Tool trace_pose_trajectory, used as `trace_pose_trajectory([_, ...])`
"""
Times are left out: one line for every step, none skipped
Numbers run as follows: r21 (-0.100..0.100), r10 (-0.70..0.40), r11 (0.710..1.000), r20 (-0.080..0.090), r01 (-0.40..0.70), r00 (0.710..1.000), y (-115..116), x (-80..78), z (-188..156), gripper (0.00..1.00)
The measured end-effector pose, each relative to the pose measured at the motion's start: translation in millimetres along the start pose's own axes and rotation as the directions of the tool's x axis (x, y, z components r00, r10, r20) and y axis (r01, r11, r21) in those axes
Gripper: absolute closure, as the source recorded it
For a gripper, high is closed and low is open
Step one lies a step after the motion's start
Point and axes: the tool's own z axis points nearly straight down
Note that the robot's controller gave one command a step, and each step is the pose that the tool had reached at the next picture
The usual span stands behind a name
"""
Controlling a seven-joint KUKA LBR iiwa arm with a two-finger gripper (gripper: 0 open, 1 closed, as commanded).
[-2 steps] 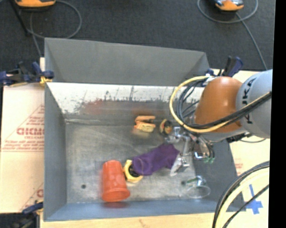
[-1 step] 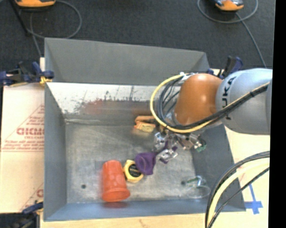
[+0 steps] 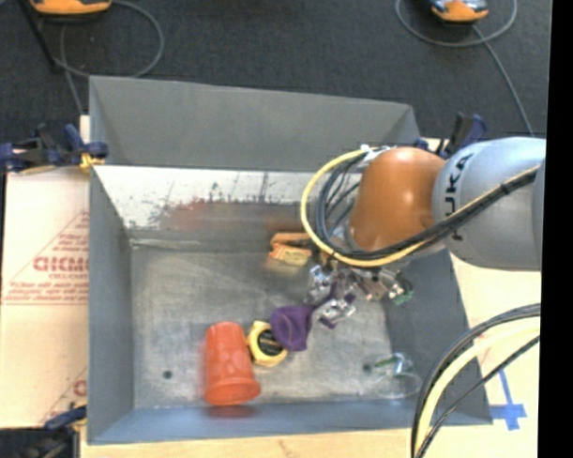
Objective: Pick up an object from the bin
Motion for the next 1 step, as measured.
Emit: trace_pose_trajectory([0.005, 0.004, 1.0, 0.019, -0.004, 1.0, -9.7, -2.1, -169.2, 1.0])
